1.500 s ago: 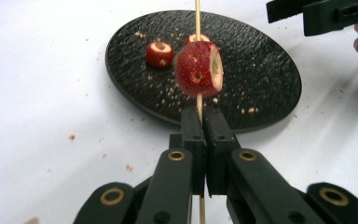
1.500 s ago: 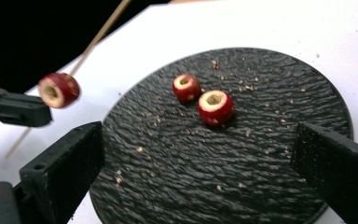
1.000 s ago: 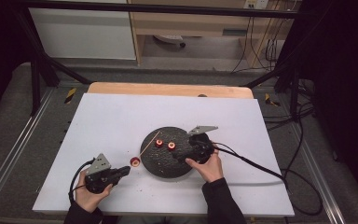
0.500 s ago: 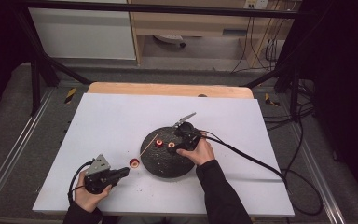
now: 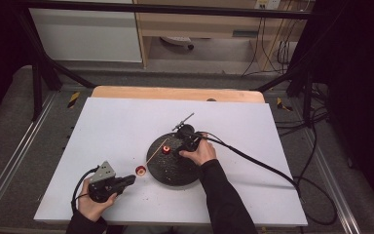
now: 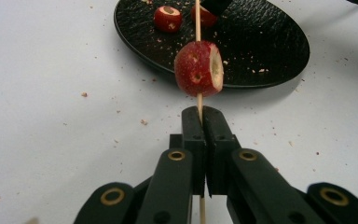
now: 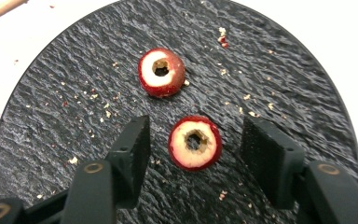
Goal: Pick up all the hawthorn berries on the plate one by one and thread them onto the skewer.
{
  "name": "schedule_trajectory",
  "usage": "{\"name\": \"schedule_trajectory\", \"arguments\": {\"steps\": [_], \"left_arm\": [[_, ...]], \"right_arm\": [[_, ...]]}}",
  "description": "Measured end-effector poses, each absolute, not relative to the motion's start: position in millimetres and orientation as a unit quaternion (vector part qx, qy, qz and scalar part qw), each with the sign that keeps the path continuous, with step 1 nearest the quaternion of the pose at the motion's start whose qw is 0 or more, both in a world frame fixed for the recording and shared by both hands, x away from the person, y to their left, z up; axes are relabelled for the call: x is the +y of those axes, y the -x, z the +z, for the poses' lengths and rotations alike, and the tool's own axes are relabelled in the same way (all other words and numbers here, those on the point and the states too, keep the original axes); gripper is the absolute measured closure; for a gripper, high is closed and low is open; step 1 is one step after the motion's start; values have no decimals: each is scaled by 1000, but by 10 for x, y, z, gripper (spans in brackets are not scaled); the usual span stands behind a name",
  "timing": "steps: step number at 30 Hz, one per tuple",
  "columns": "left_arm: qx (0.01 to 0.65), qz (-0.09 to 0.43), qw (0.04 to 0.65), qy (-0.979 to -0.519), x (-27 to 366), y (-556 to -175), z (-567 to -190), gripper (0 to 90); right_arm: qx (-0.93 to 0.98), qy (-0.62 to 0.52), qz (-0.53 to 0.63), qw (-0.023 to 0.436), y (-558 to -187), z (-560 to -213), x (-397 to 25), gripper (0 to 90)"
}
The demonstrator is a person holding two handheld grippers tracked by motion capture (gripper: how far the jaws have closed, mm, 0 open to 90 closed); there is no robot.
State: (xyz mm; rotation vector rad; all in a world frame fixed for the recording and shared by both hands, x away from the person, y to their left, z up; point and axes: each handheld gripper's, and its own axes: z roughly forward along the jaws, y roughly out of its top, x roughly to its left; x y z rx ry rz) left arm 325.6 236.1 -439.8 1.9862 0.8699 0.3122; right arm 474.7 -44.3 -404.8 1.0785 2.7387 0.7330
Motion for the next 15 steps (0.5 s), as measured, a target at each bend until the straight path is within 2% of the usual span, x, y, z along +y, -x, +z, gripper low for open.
{"name": "schedule_trajectory", "arguments": {"steps": [11, 15], "left_arm": [[352, 125, 458, -806, 2363, -3257, -4394, 880], [353, 125, 460, -805, 2368, -3256, -4390, 880]], "right_arm": [[906, -360, 222, 32, -4799, -4074, -410, 586], [905, -361, 222, 31, -4819, -4071, -416, 604]]}}
